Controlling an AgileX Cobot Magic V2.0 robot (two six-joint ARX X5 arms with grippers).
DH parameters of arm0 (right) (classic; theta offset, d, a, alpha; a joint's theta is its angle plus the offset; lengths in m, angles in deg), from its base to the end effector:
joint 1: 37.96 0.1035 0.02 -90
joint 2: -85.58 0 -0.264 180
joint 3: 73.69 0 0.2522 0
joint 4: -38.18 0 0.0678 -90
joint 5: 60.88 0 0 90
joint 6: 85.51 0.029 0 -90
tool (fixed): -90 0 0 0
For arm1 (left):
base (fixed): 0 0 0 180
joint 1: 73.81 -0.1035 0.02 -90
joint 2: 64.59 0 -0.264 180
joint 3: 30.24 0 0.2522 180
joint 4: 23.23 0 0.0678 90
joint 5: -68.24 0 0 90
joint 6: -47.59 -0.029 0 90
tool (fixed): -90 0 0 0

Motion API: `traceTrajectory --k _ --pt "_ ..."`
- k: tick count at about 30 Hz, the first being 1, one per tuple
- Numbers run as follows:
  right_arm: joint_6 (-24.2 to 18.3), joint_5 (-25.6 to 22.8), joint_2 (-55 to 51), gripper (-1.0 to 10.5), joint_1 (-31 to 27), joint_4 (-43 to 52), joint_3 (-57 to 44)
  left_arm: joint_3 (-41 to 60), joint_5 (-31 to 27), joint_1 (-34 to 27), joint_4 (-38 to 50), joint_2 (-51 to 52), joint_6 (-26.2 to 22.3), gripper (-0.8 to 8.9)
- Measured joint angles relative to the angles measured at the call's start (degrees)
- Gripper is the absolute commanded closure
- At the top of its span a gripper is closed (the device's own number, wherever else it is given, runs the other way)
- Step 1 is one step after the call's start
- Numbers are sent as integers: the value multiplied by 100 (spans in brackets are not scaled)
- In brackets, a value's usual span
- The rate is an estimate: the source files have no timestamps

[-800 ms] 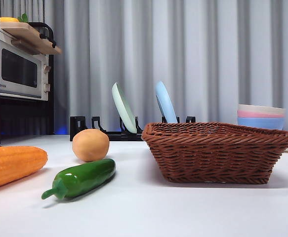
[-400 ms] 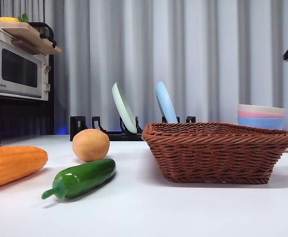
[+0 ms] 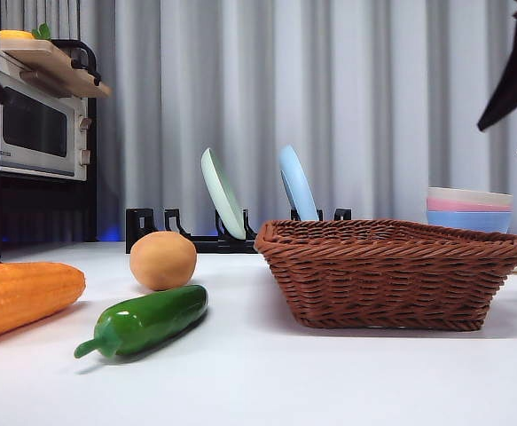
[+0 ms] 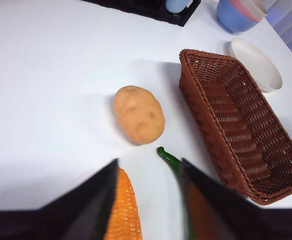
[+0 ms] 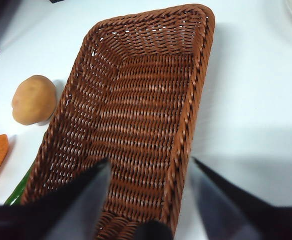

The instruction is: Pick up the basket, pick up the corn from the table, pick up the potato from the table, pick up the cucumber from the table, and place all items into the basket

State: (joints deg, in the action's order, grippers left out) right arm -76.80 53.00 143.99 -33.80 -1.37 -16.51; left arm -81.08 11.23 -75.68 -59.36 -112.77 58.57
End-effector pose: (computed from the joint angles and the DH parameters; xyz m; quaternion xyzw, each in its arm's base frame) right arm 0.2039 0.0266 0.2614 0.1285 0.3595 0.2004 0.9023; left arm 0.1732 -0.0101 0.2611 -0.1741 0.2980 -0.2294 0.9101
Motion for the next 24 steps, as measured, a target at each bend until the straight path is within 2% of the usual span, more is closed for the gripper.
traceTrajectory --k 5,12,19,20,23,24 --pt "-24 -2 728 590 0 -66 509 -2 0 2 2 0 0 406" --pt "-61 -4 2288 591 39 -63 1375 -44 0 2 -4 -2 2 406" --pt "-68 -7 3373 609 201 -79 1657 -44 0 2 -7 -2 2 406" --pt "-66 -7 3453 635 227 -76 1659 -44 -2 2 -4 -2 2 406" --pt "-68 -7 3624 965 273 -85 1659 -44 -4 2 -7 -4 2 406" --pt "-72 -4 3622 962 273 -39 1659 -44 -4 2 0 -17 2 406"
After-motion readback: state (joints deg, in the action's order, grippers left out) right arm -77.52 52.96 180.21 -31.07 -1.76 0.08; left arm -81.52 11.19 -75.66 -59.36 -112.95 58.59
